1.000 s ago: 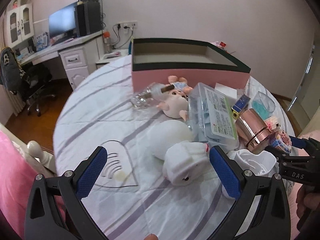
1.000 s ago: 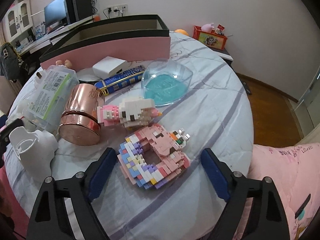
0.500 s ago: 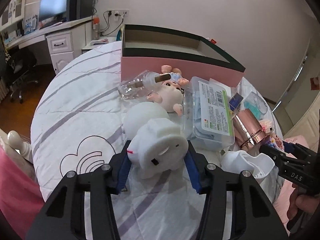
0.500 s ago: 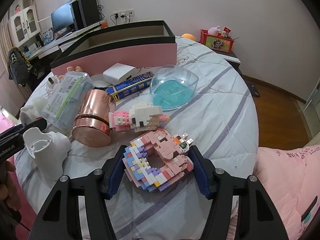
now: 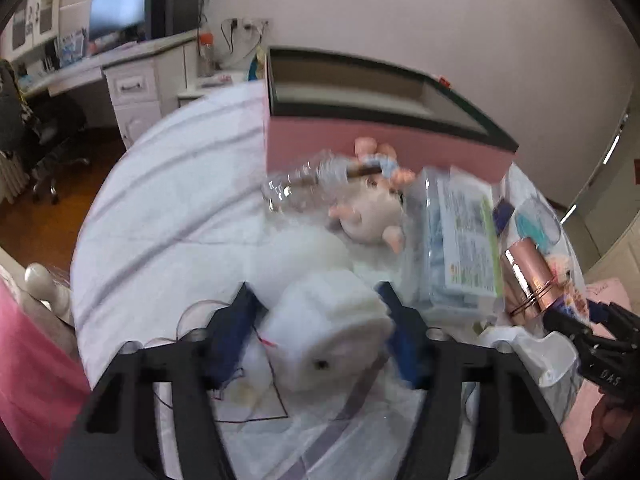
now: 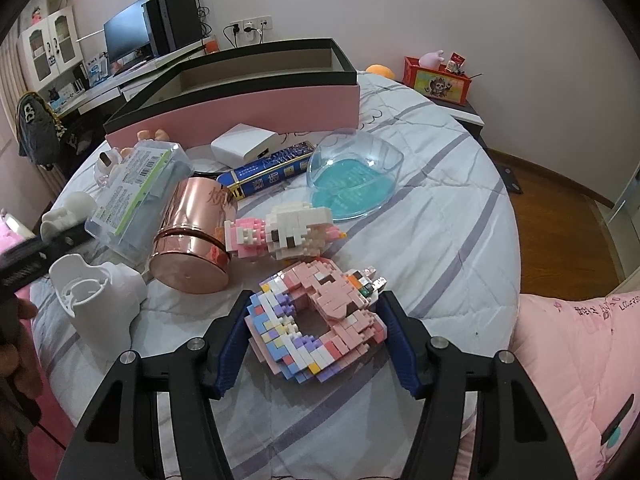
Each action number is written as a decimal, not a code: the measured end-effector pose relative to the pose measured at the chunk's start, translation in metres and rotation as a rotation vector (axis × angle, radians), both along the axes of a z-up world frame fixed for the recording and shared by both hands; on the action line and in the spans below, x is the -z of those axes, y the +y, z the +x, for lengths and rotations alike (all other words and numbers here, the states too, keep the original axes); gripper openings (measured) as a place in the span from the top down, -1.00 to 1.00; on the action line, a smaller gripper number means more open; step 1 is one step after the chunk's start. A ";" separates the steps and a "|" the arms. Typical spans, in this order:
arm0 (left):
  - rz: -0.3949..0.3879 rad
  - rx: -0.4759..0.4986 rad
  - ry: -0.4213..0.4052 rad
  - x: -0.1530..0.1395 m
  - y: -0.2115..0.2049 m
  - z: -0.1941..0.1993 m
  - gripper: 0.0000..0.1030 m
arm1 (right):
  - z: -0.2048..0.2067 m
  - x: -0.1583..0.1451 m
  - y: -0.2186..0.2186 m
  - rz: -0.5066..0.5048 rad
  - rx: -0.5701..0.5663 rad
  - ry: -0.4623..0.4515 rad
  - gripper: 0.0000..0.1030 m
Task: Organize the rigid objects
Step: 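Grasp the white toy figure with the left tool while the right tool grasps the pink block donut, then lower both held items into the pink box and open both tools, then withdraw both tools from the box back over the table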
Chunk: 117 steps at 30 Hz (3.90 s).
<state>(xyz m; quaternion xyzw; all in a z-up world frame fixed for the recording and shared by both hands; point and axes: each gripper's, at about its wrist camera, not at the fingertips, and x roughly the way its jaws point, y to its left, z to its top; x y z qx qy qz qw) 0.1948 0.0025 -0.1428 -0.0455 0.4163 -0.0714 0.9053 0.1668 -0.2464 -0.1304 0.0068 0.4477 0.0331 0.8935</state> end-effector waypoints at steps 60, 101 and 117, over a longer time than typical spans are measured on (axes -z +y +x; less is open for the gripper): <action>0.127 0.028 -0.054 -0.070 -0.049 0.186 -1.00 | 0.250 -0.032 0.034 0.089 -0.113 0.070 -0.66; 0.071 -0.105 -0.299 -0.143 -0.009 -0.065 -1.00 | -0.035 -0.148 0.027 -0.001 0.060 -0.389 -1.00; 0.047 -0.115 -0.305 -0.145 -0.007 -0.088 -1.00 | -0.052 -0.149 0.023 0.006 0.062 -0.395 -1.00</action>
